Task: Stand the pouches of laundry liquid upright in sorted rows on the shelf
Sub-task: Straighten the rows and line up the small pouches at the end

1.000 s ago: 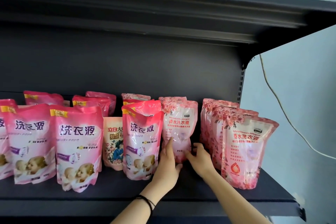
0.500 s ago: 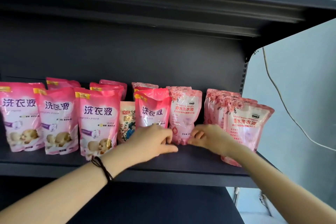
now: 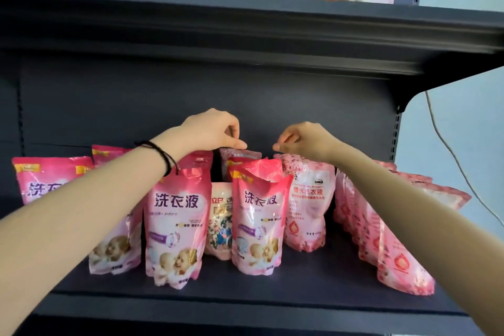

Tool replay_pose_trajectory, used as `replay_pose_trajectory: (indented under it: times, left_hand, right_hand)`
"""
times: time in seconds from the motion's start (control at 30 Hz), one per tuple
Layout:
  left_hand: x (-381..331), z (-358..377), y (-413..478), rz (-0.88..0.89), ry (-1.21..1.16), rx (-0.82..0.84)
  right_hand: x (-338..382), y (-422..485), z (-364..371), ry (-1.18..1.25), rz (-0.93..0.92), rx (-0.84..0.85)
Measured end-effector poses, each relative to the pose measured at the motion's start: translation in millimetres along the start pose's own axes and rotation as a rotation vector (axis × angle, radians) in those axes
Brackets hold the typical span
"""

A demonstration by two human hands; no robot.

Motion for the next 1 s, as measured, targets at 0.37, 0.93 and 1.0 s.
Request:
replay_pose_trajectory:
  times: [0.37, 0.93, 1.0]
  left_hand:
    - [91.4, 44.8, 92.5, -0.173, -0.23, 0.156]
    - [104.8, 69.7, 142.0, -0.198, -0.352, 0.137]
    - [107.5, 68.3, 143.6, -0.203, -0.351, 0.134]
  right_hand:
    - [-43.2, 107.2, 30.0, 0.129, 0.146, 0.119]
    - [-88.8, 185.8, 88.5, -0.11, 0.305, 0.235]
    - [-88.5, 187.9, 84.7, -0.063, 0.297, 0.191]
Point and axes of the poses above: each hand's wrist, its own y-axis towards the middle knuckle, its own z-axis out of the palm, x = y × z, the point moved 10 cm from there along y, towards the middle knuckle, and after that the axes turned 14 degrees about x, right-handed, at the moved point
